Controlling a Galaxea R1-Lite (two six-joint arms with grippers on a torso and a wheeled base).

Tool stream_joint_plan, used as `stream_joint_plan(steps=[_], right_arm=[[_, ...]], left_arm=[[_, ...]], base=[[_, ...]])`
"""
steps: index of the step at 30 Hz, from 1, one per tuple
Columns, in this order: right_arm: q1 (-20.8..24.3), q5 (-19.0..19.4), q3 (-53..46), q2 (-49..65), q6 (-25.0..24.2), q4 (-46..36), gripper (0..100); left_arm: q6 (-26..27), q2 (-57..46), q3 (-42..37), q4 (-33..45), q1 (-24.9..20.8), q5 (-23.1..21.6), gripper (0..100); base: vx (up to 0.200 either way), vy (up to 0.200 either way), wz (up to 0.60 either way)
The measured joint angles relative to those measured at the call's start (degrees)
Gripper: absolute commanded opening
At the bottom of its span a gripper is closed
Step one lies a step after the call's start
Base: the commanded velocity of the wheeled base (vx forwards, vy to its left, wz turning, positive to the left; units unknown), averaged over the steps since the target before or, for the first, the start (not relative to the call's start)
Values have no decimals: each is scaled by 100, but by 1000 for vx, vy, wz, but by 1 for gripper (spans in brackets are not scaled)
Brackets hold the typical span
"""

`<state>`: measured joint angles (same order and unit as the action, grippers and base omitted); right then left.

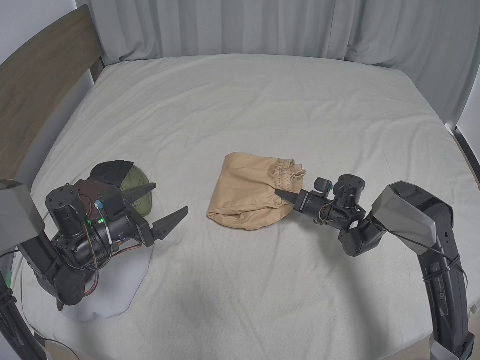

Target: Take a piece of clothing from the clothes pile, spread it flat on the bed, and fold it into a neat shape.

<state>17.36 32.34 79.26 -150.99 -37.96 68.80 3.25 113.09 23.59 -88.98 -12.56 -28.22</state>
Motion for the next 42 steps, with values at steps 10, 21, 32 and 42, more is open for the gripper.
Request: stream_joint_plan(steps=[10, 21, 32, 42], right_arm=[[-6, -5, -115, -6, 6, 11, 100], [-2, -5, -842, 297, 241, 9, 100], [-121, -2, -1697, 664, 622, 347, 100], [-339, -2, -2387, 1012, 673, 863, 100]], left_arm=[[-2, 6, -11, 0, 0, 1, 100], [2, -30, -11, 0, -1, 1, 100], [16, -85, 17, 0, -12, 1, 100], [5, -204, 28, 0, -20, 0, 100]], base=[[0, 0, 0], [0, 0, 0], [0, 0, 0], [0, 0, 0]])
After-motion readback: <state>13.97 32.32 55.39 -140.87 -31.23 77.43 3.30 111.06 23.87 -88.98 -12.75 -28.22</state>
